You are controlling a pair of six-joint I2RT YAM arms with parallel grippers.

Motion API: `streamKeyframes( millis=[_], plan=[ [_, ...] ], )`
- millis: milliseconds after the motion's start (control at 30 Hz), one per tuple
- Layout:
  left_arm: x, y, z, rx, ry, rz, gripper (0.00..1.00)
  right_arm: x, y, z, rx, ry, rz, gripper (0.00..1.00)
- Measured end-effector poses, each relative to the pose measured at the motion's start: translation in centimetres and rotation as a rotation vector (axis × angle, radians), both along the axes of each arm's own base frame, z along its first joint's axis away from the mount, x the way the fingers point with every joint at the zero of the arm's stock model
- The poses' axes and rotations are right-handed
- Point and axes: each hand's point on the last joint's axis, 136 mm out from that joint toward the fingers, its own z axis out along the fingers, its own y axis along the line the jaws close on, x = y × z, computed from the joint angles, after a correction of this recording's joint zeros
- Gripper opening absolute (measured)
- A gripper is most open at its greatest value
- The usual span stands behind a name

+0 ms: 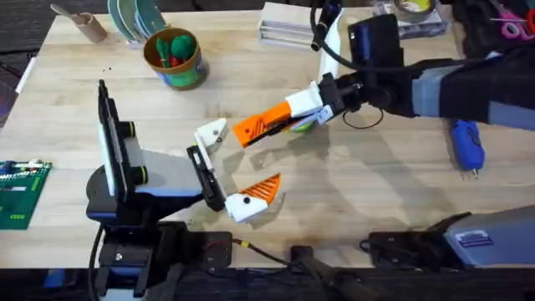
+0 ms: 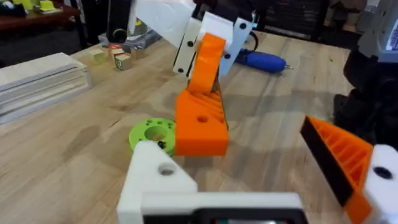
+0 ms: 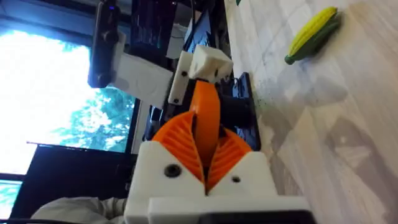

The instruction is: Pick up the gripper from the table and insert it into the empty holder that is missing its gripper. Then pick up a screw, insert it into the mounting hole, and use the screwdriver to tighten it. Finally, clean up the table by picking up the vegetable and placing it into the bucket.

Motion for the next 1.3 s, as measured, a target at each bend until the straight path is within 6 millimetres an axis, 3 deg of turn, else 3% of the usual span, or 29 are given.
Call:
streamKeyframes(
  millis=[700,933,1300],
  plan=[
    [0.0,0.0,0.0,0.000,0.000,0.000,0.993,-0.7,1.4,-1.2,-0.002,0.025,0.049,0.013],
    [0.5,0.3,0.0,0.004,-0.007,0.029,0.993,0.1,3.1,-0.2,0.006,-0.034,0.018,0.013],
    [1.6,1.1,0.0,0.004,-0.001,0.109,0.992,0.0,5.1,-1.1,-0.058,-0.020,-0.036,0.011]
  ],
)
